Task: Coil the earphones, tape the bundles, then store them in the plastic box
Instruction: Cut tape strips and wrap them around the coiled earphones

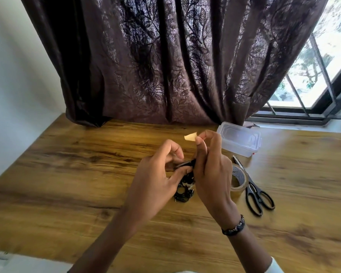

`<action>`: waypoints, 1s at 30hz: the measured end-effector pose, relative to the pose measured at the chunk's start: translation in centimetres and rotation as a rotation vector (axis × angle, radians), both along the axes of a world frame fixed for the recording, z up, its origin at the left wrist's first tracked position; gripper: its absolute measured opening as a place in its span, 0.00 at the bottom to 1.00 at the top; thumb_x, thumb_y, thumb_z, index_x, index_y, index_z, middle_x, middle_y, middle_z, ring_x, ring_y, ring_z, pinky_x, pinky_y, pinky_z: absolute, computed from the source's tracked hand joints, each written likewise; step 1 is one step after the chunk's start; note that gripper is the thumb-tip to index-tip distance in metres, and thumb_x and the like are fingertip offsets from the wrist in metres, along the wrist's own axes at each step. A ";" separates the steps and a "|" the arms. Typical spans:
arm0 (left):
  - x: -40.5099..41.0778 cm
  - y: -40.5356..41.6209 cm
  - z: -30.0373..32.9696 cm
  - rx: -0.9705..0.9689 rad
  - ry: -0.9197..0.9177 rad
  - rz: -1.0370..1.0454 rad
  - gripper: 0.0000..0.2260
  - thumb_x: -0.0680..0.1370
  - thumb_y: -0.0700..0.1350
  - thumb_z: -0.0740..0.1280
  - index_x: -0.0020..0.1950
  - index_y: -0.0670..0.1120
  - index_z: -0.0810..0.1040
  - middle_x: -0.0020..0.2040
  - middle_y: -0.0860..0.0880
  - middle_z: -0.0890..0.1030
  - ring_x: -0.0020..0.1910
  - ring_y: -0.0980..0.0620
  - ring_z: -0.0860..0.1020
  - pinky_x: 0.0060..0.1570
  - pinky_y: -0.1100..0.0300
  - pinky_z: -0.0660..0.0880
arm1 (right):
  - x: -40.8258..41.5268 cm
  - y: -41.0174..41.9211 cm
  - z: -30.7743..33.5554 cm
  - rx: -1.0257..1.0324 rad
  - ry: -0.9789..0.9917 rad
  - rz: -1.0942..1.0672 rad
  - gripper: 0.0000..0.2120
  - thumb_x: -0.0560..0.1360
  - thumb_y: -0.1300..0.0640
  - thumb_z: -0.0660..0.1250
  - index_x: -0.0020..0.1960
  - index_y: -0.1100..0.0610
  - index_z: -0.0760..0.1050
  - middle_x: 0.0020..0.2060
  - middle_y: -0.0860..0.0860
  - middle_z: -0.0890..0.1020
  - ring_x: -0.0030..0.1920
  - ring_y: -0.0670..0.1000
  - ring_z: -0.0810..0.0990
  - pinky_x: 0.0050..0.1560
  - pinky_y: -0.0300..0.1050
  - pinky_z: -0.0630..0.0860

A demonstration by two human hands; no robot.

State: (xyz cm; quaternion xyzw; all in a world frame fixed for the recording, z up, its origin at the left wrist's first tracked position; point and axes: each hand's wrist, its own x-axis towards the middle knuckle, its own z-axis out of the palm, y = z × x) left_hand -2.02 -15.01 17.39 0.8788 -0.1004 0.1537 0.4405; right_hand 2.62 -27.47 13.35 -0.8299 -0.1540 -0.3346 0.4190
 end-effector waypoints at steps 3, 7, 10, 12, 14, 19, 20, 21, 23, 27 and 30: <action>-0.1 0.3 -0.2 -0.030 0.056 -0.036 0.11 0.73 0.45 0.72 0.52 0.54 0.73 0.46 0.60 0.81 0.48 0.66 0.79 0.47 0.67 0.77 | 0.0 -0.2 0.2 0.060 0.002 0.023 0.03 0.82 0.55 0.54 0.54 0.53 0.66 0.21 0.51 0.69 0.19 0.48 0.66 0.18 0.44 0.61; -0.2 0.0 -0.5 -0.070 0.011 0.014 0.11 0.74 0.43 0.71 0.54 0.53 0.76 0.47 0.61 0.80 0.48 0.66 0.79 0.47 0.68 0.78 | 0.0 -0.4 0.7 0.112 0.050 0.092 0.04 0.83 0.53 0.54 0.54 0.52 0.66 0.23 0.54 0.71 0.21 0.51 0.68 0.21 0.54 0.65; -0.1 -0.3 -0.6 -0.067 -0.065 0.081 0.11 0.75 0.44 0.70 0.56 0.50 0.78 0.48 0.62 0.80 0.48 0.65 0.79 0.46 0.70 0.77 | -0.1 -0.7 1.4 0.137 0.148 0.188 0.06 0.83 0.53 0.55 0.52 0.54 0.68 0.24 0.53 0.72 0.23 0.52 0.69 0.23 0.56 0.68; 0.0 -0.3 -0.5 -0.027 -0.090 0.115 0.14 0.75 0.46 0.69 0.60 0.50 0.77 0.47 0.61 0.80 0.48 0.64 0.80 0.47 0.67 0.78 | -0.1 -1.3 2.0 0.153 0.239 0.286 0.05 0.82 0.55 0.57 0.51 0.55 0.70 0.27 0.50 0.75 0.25 0.48 0.72 0.25 0.50 0.71; 0.0 -0.2 -0.3 0.017 -0.103 0.140 0.17 0.75 0.47 0.68 0.63 0.49 0.76 0.48 0.57 0.82 0.48 0.61 0.80 0.48 0.64 0.79 | 0.1 -2.0 2.4 0.161 0.360 0.388 0.05 0.82 0.57 0.59 0.51 0.57 0.72 0.31 0.45 0.79 0.29 0.42 0.76 0.29 0.35 0.72; 0.2 -0.1 -0.3 0.150 -0.181 0.163 0.09 0.76 0.43 0.69 0.56 0.46 0.80 0.48 0.53 0.82 0.47 0.55 0.80 0.45 0.52 0.80 | 1.0 -3.2 2.9 0.227 0.626 0.562 0.06 0.78 0.51 0.63 0.48 0.53 0.75 0.38 0.49 0.84 0.41 0.47 0.84 0.41 0.46 0.79; 0.1 -0.1 -0.4 0.157 -0.178 0.159 0.08 0.76 0.42 0.69 0.55 0.46 0.80 0.48 0.53 0.81 0.47 0.55 0.79 0.45 0.51 0.79 | 1.3 -3.3 2.9 0.233 0.647 0.586 0.08 0.77 0.48 0.63 0.48 0.52 0.75 0.38 0.49 0.84 0.41 0.49 0.84 0.43 0.49 0.80; 0.1 -0.1 -0.4 0.160 -0.171 0.150 0.08 0.76 0.42 0.68 0.54 0.46 0.79 0.48 0.53 0.81 0.47 0.55 0.79 0.45 0.51 0.79 | 1.5 -3.4 3.0 0.240 0.665 0.609 0.10 0.76 0.46 0.63 0.47 0.53 0.76 0.38 0.50 0.84 0.41 0.51 0.84 0.43 0.51 0.80; 0.2 0.0 -0.4 0.163 -0.160 0.131 0.07 0.77 0.42 0.66 0.55 0.47 0.78 0.49 0.53 0.80 0.48 0.54 0.78 0.46 0.51 0.78 | 1.7 -3.4 3.2 0.251 0.691 0.654 0.12 0.73 0.45 0.63 0.47 0.54 0.75 0.38 0.50 0.83 0.42 0.51 0.84 0.43 0.49 0.79; 0.4 0.2 -0.4 0.164 -0.160 0.121 0.06 0.79 0.41 0.65 0.55 0.46 0.77 0.49 0.53 0.77 0.49 0.55 0.76 0.47 0.57 0.75 | 1.6 -3.3 3.5 0.251 0.695 0.696 0.14 0.69 0.43 0.65 0.46 0.53 0.74 0.39 0.51 0.83 0.42 0.53 0.85 0.43 0.48 0.80; 0.5 0.0 -0.5 0.186 -0.176 0.138 0.06 0.79 0.41 0.64 0.55 0.45 0.76 0.49 0.54 0.75 0.48 0.56 0.74 0.46 0.64 0.72 | 1.3 -3.3 3.9 0.254 0.676 0.703 0.19 0.67 0.40 0.65 0.47 0.54 0.75 0.39 0.52 0.83 0.42 0.53 0.85 0.43 0.49 0.80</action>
